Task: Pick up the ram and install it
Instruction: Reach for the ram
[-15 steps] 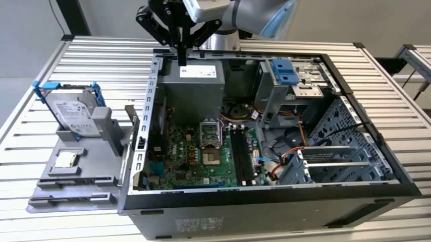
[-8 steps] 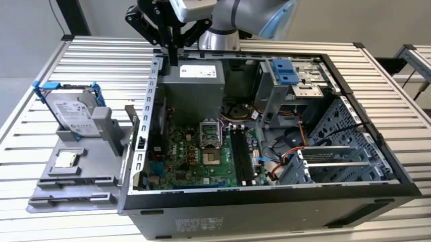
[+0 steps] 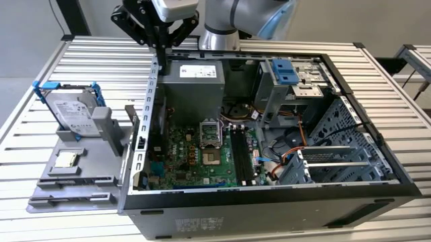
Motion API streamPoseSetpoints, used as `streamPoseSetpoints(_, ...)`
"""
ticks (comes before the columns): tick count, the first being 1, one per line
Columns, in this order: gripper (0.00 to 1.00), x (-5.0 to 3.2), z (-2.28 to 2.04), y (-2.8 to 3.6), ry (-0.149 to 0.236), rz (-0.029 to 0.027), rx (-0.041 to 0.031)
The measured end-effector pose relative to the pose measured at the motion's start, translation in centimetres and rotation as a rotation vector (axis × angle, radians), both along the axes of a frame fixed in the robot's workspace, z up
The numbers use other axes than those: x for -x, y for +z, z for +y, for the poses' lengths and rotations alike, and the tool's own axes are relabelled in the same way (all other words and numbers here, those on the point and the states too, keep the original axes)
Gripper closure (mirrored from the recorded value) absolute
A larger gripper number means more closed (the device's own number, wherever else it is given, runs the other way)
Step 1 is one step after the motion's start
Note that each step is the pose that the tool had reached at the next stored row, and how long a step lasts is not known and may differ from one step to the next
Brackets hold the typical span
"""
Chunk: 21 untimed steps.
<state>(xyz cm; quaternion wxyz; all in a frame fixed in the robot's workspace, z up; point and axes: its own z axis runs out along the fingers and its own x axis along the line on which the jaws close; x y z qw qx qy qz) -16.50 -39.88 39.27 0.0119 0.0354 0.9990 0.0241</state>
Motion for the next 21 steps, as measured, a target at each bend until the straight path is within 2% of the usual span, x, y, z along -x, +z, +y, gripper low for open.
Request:
streamPoseSetpoints(8,1.0,2.18,0.0,0.0,0.0,-0.0046,-0.0001)
streamPoseSetpoints(9,1.0,2.79,0.0,0.0,0.0,-0.005,0.0)
streamPoseSetpoints(15,1.0,4.8,0.0,0.0,0.0,-0.0054,-0.0001)
streamPoseSetpoints(18,1.0,6.38,0.0,0.0,0.0,-0.0053,-0.0001)
streamPoseSetpoints(21,1.0,7.34,0.0,0.0,0.0,-0.0053,0.0)
